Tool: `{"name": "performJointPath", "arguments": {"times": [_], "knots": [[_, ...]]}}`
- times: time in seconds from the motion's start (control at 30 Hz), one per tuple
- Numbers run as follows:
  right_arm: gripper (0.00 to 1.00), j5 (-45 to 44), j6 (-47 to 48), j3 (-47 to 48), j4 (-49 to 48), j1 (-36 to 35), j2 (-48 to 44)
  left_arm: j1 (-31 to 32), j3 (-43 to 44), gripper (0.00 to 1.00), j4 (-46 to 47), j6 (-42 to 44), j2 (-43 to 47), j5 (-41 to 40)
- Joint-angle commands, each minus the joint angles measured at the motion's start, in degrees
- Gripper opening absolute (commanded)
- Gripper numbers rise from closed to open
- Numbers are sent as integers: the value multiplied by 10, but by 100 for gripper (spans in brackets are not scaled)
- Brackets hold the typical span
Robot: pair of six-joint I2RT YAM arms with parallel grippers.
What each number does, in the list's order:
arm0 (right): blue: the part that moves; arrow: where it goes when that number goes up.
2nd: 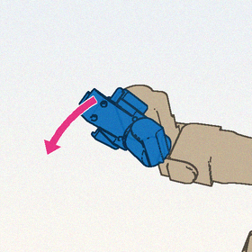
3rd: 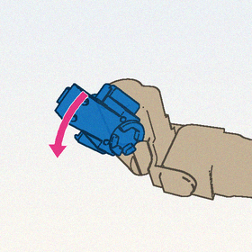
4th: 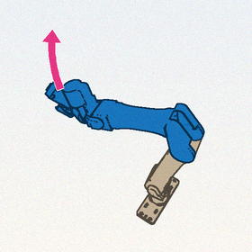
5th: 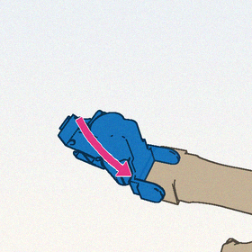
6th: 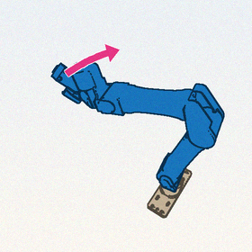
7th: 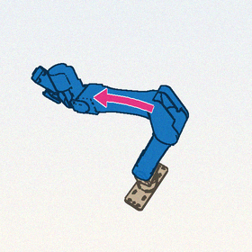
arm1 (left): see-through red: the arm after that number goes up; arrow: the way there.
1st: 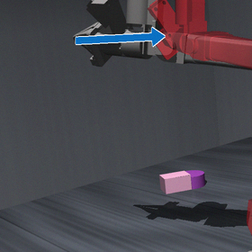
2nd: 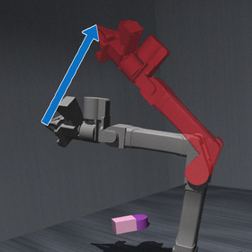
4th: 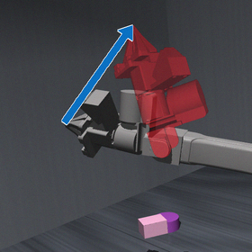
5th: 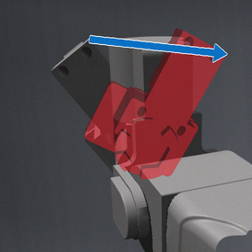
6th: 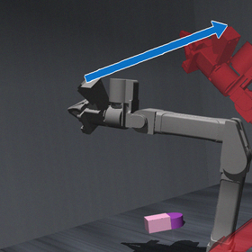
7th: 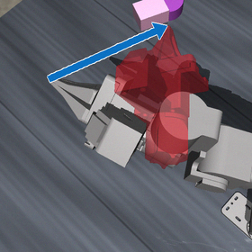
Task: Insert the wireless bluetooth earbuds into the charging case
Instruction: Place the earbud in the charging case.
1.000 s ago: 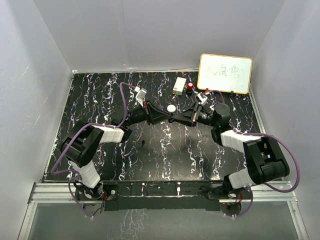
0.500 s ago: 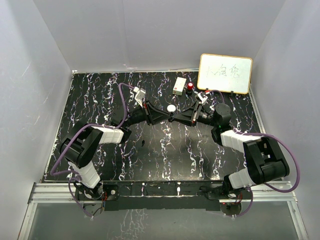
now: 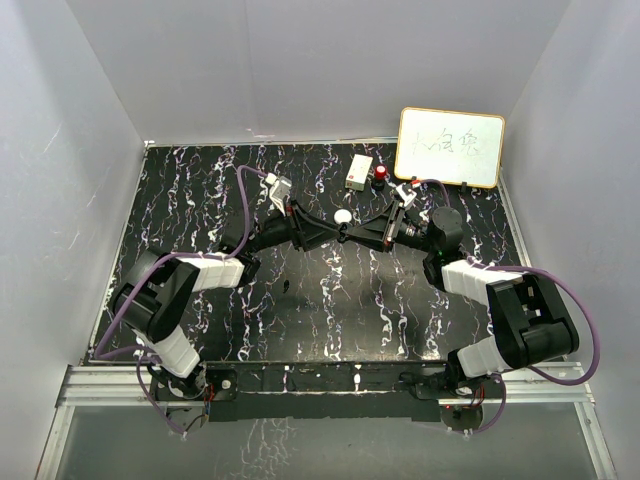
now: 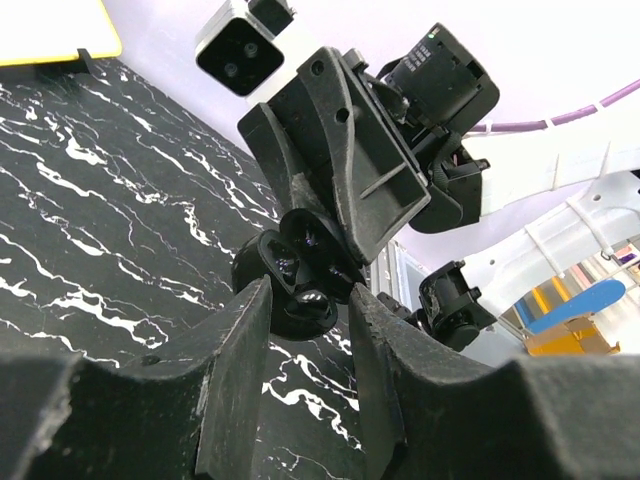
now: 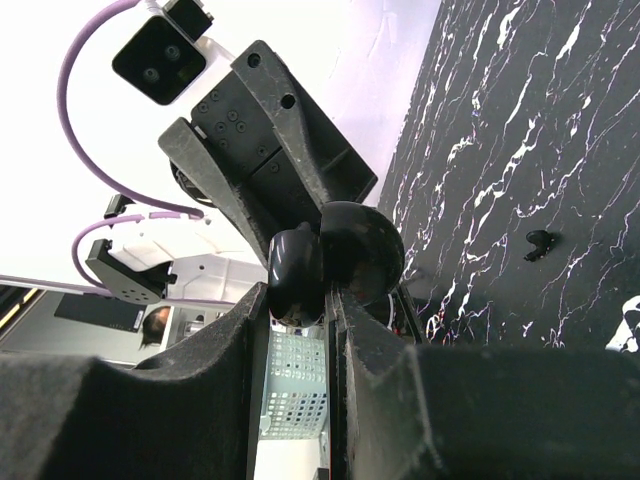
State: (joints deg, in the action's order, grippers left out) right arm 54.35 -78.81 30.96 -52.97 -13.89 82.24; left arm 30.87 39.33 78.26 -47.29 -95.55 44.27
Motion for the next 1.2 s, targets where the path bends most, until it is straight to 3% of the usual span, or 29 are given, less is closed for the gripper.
{"name": "performJointPath", "arguments": {"times": [0.0,0.4,0.7,0.87,1.17], "knots": [[0,4,-4,5,-52,-4,-8,1,-3,36,-11,22,28,-1],[0,1,-5,2,-56,-3,-3,1,-22,39,-20,27,65,-14],[0,1,-6,2,-57,-3,0,1,-20,52,-85,60,115,-40],[0,2,-6,2,-58,-3,-1,2,4,55,-136,72,105,-39],[0,1,-6,1,-58,-3,-1,1,22,56,-142,72,85,-34]]}}
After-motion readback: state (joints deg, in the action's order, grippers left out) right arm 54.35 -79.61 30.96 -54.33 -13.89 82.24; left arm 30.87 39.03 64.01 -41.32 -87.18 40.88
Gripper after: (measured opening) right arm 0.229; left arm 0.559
